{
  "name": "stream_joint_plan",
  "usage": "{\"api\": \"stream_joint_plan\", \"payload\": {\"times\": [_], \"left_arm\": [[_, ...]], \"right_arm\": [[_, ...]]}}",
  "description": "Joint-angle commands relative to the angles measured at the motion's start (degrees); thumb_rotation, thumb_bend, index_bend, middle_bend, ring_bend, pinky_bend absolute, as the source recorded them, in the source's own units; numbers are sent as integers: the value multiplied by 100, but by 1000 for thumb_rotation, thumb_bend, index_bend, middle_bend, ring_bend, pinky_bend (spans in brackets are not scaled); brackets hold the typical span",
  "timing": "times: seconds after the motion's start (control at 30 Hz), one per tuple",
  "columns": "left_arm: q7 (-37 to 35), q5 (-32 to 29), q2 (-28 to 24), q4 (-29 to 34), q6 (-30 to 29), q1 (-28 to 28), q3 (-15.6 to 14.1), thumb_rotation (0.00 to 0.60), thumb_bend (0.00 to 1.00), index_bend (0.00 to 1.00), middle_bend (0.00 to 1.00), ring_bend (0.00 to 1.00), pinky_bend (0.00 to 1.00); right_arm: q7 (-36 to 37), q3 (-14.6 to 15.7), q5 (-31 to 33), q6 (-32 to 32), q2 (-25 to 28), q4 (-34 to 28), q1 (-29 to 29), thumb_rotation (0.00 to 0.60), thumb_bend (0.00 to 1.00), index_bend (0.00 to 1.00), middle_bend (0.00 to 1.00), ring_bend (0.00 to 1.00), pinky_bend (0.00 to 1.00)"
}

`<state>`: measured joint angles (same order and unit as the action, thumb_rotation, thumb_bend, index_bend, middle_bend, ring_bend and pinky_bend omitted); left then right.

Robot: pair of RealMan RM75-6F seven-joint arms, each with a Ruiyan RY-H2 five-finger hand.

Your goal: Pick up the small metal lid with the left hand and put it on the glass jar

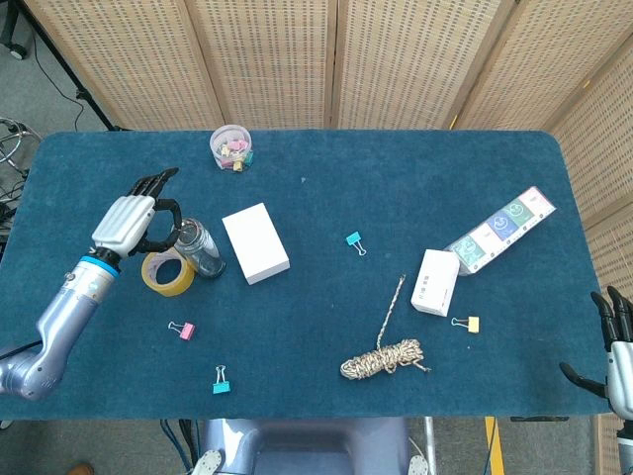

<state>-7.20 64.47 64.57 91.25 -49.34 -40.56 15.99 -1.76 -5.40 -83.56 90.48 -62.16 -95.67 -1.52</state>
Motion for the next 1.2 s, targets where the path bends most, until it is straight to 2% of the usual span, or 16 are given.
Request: {"api": "stream_joint_plan", "payload": {"times": [0.03,0.13,0.23,0.3,0.67,0.73,0.87,0.93,1.03,1.2], "left_arm": [[23,-26,13,-7,-5,-14,-7,600,435,624,0,0,0],[46,-62,0,20,26,-31,-22,600,430,558,0,0,0],[76,-102,-36,61,64,-42,-40,600,423,401,0,0,0],[107,-117,-56,81,59,-41,-55,600,420,335,0,0,0],[-122,165,-237,271,-299,154,-43,600,418,278,0,0,0],[-150,277,-334,341,-421,238,-66,600,418,240,0,0,0],[-307,593,-601,489,-791,559,-191,600,407,52,0,0,0],[-419,796,-712,472,-1031,779,-308,600,378,3,0,0,0],[-555,996,-786,380,-1309,1033,-448,600,310,0,0,0,0],[-786,1265,-804,143,-1838,1522,-718,600,118,0,0,0,0]], "right_arm": [[2,-4,4,6,0,0,-2,600,0,0,0,0,0],[8,-5,10,3,2,2,-3,600,0,0,0,0,0],[11,-3,9,-1,2,3,-2,600,0,0,0,0,0],[16,-3,5,3,5,4,-4,600,0,0,0,0,0],[27,-6,6,10,11,7,-8,600,0,0,0,0,0],[23,-7,5,9,12,7,-7,600,0,0,0,0,0],[33,0,-11,18,17,-3,-11,600,0,0,0,0,0],[31,6,-30,30,19,-12,-16,600,0,0,0,0,0],[28,13,-49,38,19,-22,-18,600,0,0,0,0,0],[4,31,-97,56,11,-46,-21,600,0,0,0,0,0]]}}
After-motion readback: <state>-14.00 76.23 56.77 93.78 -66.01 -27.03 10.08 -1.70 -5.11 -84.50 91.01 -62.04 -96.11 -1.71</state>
